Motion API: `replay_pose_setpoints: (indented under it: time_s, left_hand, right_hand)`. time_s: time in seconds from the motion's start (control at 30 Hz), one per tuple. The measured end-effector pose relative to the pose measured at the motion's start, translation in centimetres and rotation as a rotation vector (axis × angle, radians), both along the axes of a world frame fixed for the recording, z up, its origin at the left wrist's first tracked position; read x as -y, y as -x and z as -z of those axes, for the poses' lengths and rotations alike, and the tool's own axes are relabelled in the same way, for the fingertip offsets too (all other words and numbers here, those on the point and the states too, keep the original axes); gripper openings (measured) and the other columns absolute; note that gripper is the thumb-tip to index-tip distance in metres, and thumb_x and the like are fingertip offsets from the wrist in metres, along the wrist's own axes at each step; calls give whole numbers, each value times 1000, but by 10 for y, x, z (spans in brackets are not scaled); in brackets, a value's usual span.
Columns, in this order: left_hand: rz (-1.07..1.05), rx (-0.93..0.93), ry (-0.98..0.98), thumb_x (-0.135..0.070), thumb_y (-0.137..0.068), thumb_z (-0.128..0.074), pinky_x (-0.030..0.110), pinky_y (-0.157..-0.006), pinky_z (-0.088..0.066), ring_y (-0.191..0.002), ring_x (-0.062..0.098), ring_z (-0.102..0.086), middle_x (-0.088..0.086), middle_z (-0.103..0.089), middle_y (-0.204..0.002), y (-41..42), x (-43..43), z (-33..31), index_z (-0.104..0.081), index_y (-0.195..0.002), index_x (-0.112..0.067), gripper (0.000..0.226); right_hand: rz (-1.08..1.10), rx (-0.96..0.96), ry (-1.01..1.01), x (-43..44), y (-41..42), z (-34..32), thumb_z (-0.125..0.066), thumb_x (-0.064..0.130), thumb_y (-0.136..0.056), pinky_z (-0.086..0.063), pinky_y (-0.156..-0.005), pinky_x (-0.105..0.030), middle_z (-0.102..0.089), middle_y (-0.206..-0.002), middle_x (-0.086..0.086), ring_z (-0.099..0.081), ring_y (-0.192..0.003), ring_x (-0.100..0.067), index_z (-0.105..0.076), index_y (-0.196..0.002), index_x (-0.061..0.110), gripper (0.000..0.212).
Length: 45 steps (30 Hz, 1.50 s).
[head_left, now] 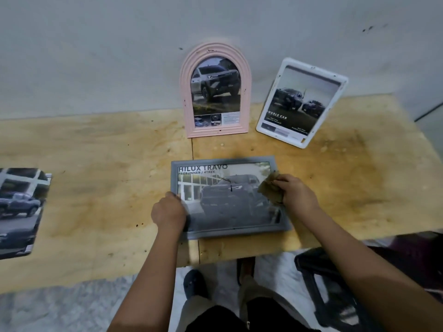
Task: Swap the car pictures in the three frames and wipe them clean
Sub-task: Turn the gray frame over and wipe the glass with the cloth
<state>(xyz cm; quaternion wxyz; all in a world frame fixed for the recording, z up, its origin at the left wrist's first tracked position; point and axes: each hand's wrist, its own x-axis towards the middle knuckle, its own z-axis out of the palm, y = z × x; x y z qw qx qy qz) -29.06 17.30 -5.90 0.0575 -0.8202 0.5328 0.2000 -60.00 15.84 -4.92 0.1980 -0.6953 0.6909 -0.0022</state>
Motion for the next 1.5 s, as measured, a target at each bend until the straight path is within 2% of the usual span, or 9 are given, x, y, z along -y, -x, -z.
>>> replay_pose_setpoints:
  time_s: [0.07, 0.2, 0.33, 0.43, 0.63, 0.87, 1.1, 1.27, 1.5]
  left_hand:
    - [59, 13, -11, -23, -101, -31, 35, -79, -45, -105, 36, -58, 18, -62, -113, -1, -1, 0, -47, -114, -2, 30]
    - [48, 5, -42, -22, -99, -35, 35, -76, -46, -105, 34, -59, 16, -62, -113, -4, 0, 0, -48, -112, -4, 26]
    - [53, -18, -42, -24, -100, -32, 34, -72, -44, -102, 33, -59, 15, -62, -111, -5, 5, 2, -50, -112, -6, 28]
    - [134, 8, -36, -21, -99, -31, 30, -63, -40, -99, 30, -60, 12, -61, -108, -8, 12, 7, -52, -114, -7, 30]
    - [59, -89, 0, -28, -100, -30, 34, -73, -40, -105, 37, -57, 19, -60, -113, -4, -6, 9, -50, -111, -3, 34]
    - [54, -137, 42, -31, -100, -28, 35, -73, -37, -106, 40, -54, 21, -60, -114, -9, -8, 13, -51, -113, -2, 39]
    - [83, -134, 57, -30, -100, -29, 35, -72, -37, -105, 41, -55, 23, -60, -113, -13, -6, 20, -52, -111, -1, 39]
    - [119, -114, 55, -30, -100, -27, 35, -70, -35, -103, 40, -56, 21, -60, -111, -15, -4, 24, -52, -110, -1, 39]
    - [141, -124, 49, -30, -101, -27, 36, -72, -36, -102, 39, -56, 21, -59, -111, -16, -4, 25, -52, -111, 0, 41]
  right_hand:
    - [37, 54, 13, -21, -4, 1, -45, -3, -85, -49, -70, -32, -54, -127, 1, -53, -110, -24, -60, -126, 15, 47]
    - [127, 38, 79, -66, -18, -4, -43, -8, -81, -23, -48, -22, -59, -115, -2, -53, -99, -26, -64, -119, 12, 48]
    - [224, 17, 45, -98, -29, -6, -44, -8, -80, -47, -64, -33, -56, -120, -5, -49, -110, -29, -65, -112, 7, 41]
    - [258, -43, 27, -102, -34, -6, -46, -4, -83, -48, -71, -36, -48, -128, -5, -43, -115, -28, -59, -120, 8, 41]
    - [345, -155, 44, -110, -52, -3, -47, 2, -89, -43, -91, -34, -40, -138, -8, -37, -116, -31, -47, -134, 11, 45]
    - [308, -255, 248, -134, -85, 12, -73, -16, -51, -52, -59, -40, -65, -97, -20, -55, -78, -41, -67, -100, -2, 52]
    - [214, -325, 314, -140, -127, 11, -65, -7, -52, -49, -60, -37, -62, -84, -22, -53, -68, -33, -67, -93, -4, 41]
    - [285, -166, 363, -137, -149, 11, -59, -13, -55, -53, -56, -37, -64, -84, -22, -59, -70, -40, -68, -90, -4, 37]
    - [284, -58, 148, -137, -177, 8, -64, -16, -55, -53, -64, -41, -62, -94, -22, -55, -85, -42, -64, -93, 0, 41]
